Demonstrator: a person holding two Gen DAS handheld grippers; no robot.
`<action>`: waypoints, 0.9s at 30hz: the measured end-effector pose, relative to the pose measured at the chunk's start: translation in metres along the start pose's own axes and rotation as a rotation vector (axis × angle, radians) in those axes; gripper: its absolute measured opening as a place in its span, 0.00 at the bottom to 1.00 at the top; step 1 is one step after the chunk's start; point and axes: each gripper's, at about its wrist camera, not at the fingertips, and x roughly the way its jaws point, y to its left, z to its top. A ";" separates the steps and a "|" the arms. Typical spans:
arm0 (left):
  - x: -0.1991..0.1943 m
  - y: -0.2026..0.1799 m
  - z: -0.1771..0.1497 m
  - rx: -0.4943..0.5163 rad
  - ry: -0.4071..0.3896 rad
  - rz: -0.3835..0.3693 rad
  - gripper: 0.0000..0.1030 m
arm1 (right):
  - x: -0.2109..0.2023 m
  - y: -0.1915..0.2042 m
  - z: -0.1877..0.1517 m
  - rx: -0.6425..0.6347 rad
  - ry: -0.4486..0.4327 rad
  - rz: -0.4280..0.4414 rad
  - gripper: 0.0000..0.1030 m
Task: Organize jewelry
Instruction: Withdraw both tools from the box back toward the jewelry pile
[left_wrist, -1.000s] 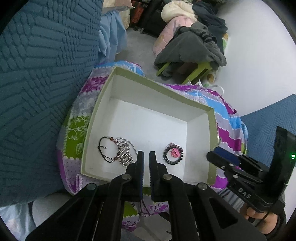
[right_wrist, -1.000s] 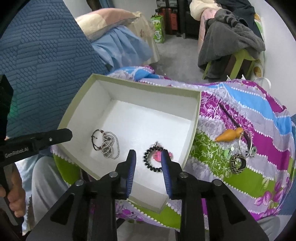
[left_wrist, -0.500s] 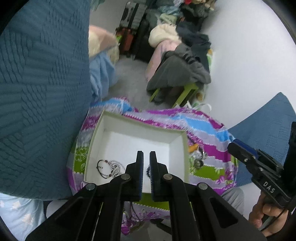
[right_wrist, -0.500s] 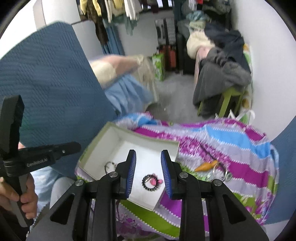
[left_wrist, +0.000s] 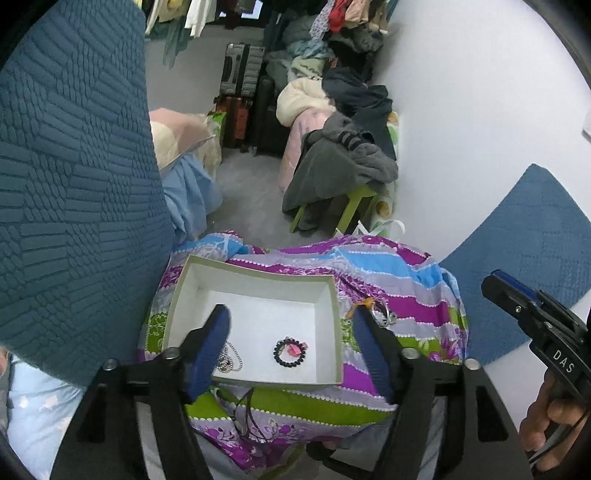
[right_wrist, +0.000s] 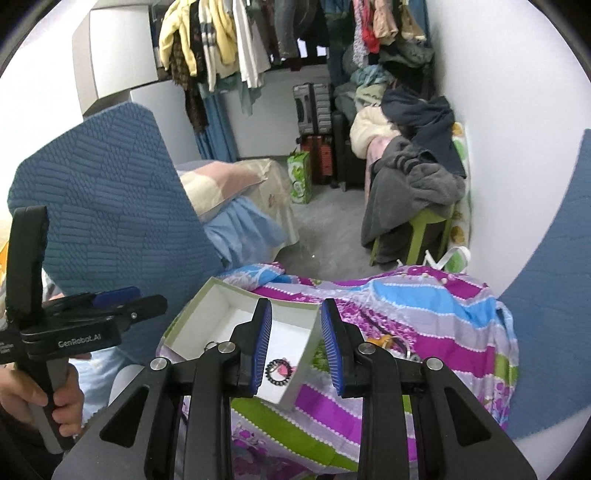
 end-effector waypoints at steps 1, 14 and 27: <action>-0.005 -0.005 -0.002 0.004 -0.013 0.003 0.83 | -0.005 -0.002 -0.002 0.000 -0.008 -0.007 0.25; -0.044 -0.056 -0.025 0.046 -0.089 -0.059 0.99 | -0.074 -0.032 -0.033 0.002 -0.110 -0.081 0.25; -0.031 -0.094 -0.075 0.057 -0.103 -0.100 0.99 | -0.097 -0.064 -0.098 0.047 -0.125 -0.117 0.25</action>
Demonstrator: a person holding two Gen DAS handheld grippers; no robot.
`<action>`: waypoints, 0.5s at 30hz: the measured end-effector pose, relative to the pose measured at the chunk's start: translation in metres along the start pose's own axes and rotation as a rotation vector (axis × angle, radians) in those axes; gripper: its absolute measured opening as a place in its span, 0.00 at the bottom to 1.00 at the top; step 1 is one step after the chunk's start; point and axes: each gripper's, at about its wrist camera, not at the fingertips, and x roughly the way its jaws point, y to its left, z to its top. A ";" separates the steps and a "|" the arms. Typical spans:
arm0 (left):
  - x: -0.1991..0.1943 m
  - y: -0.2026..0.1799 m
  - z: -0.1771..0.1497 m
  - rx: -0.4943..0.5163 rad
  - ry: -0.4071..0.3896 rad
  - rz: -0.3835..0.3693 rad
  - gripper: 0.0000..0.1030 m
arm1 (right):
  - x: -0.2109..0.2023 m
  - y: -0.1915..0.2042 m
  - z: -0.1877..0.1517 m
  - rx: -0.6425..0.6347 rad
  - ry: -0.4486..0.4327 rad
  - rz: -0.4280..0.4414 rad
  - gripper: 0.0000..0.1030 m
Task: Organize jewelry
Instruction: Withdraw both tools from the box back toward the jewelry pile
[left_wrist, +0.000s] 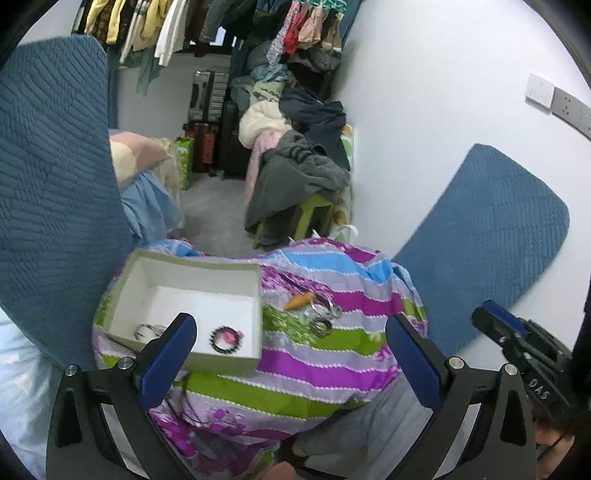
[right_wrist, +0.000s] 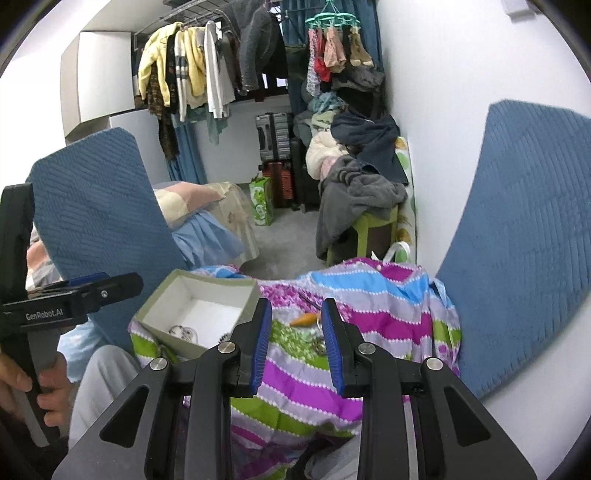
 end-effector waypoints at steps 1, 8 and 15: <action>0.004 -0.001 -0.004 -0.001 0.011 -0.003 0.99 | 0.000 -0.002 -0.004 0.002 0.001 -0.002 0.25; 0.034 -0.012 -0.033 0.018 0.061 -0.012 0.98 | 0.015 -0.016 -0.037 0.005 0.026 -0.010 0.25; 0.065 -0.013 -0.049 0.022 0.075 -0.019 0.98 | 0.037 -0.028 -0.063 -0.001 0.018 -0.012 0.25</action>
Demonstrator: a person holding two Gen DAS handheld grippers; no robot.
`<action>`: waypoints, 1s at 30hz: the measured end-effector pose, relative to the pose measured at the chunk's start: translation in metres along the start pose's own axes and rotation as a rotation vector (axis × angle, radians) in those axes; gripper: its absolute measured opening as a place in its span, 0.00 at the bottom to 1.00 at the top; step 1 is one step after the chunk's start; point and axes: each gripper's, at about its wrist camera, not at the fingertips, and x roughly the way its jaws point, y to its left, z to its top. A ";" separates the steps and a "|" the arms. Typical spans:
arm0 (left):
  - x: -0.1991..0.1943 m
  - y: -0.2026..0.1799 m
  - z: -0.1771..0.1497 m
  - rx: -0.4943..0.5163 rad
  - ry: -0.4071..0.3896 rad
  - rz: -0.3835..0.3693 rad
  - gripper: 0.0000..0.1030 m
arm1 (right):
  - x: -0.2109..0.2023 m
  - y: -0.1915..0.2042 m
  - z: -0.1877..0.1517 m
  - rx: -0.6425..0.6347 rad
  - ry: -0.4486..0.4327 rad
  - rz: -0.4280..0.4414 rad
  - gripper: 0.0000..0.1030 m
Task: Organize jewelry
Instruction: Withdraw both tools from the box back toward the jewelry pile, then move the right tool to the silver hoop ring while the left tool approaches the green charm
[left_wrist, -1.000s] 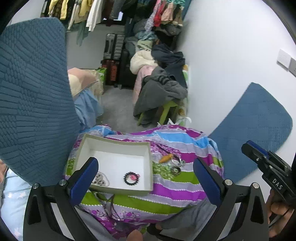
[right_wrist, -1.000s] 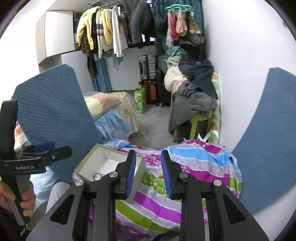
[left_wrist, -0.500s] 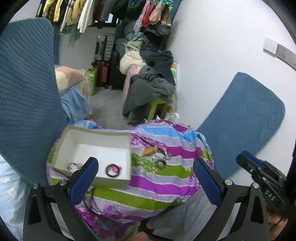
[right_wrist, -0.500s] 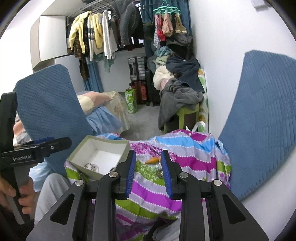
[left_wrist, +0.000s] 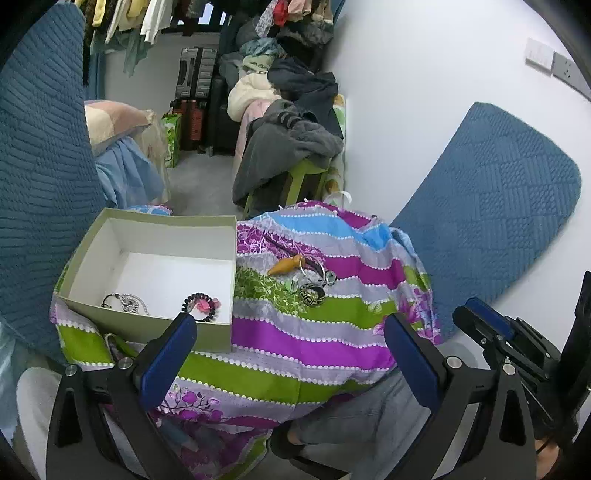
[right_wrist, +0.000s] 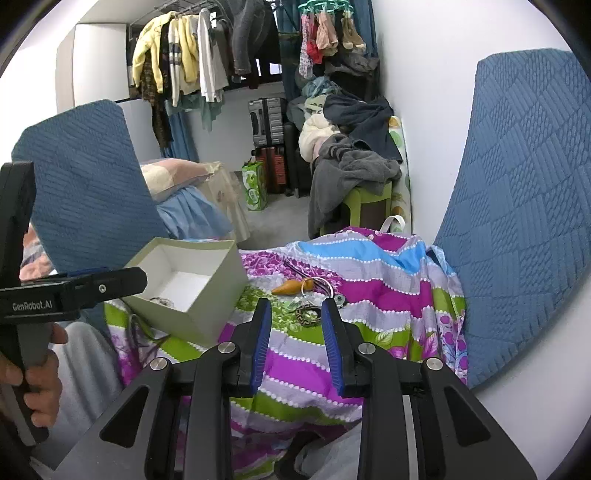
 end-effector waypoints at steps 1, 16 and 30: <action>0.004 0.000 -0.001 0.001 0.002 -0.004 0.98 | 0.004 -0.003 -0.004 0.002 -0.004 0.000 0.25; 0.097 -0.021 0.006 0.043 0.080 -0.060 0.75 | 0.093 -0.052 -0.014 0.073 -0.005 -0.005 0.25; 0.203 -0.037 -0.007 0.039 0.181 -0.063 0.57 | 0.184 -0.106 -0.011 0.084 0.081 0.112 0.24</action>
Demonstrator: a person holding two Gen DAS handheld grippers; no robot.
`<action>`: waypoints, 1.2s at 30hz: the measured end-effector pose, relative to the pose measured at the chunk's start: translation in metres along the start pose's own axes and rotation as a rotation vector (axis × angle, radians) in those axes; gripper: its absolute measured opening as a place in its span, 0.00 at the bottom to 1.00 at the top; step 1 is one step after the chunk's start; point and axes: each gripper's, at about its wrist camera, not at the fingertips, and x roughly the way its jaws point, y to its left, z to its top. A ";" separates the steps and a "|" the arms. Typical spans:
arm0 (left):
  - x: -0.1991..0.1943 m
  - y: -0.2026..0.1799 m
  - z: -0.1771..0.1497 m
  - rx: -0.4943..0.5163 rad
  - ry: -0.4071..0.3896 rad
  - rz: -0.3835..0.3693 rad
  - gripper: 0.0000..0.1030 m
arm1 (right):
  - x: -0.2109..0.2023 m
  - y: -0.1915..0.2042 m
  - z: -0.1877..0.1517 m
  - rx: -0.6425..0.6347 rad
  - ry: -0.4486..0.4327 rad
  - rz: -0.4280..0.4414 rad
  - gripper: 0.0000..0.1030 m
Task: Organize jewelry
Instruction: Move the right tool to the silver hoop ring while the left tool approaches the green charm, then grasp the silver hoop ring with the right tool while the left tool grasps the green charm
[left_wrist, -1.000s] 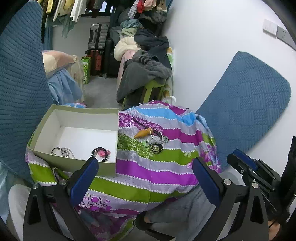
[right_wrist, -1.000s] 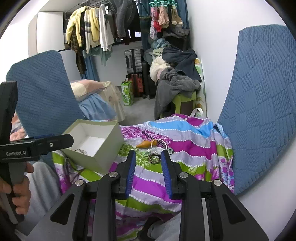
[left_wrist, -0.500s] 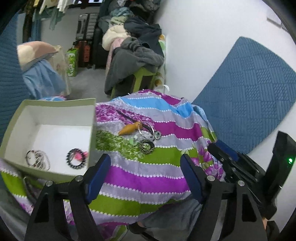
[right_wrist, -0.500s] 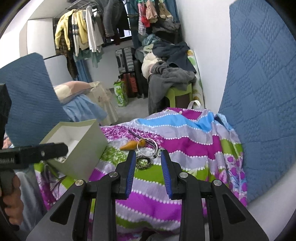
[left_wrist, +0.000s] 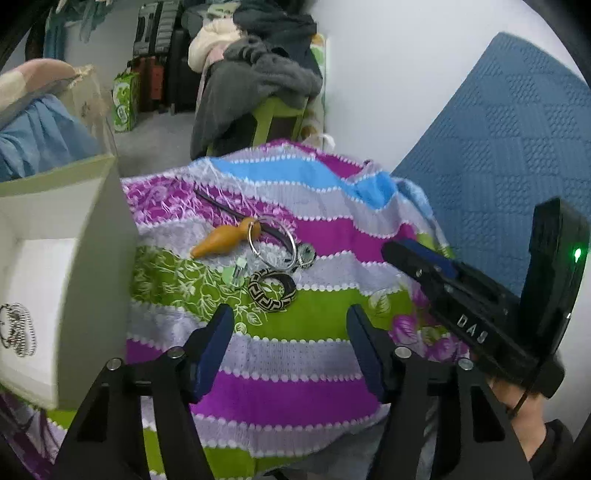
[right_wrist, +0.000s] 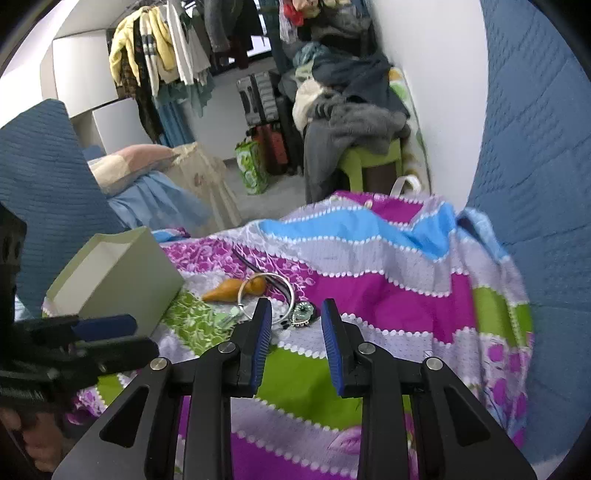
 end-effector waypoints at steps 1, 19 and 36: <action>0.009 0.001 0.000 -0.002 0.009 0.010 0.56 | 0.007 -0.005 0.000 0.012 0.008 0.013 0.24; 0.087 0.047 0.016 -0.119 0.050 0.100 0.37 | 0.091 -0.002 0.013 -0.014 0.174 0.195 0.66; 0.095 0.063 0.017 -0.111 0.035 0.050 0.11 | 0.148 0.022 0.015 -0.103 0.288 0.186 0.78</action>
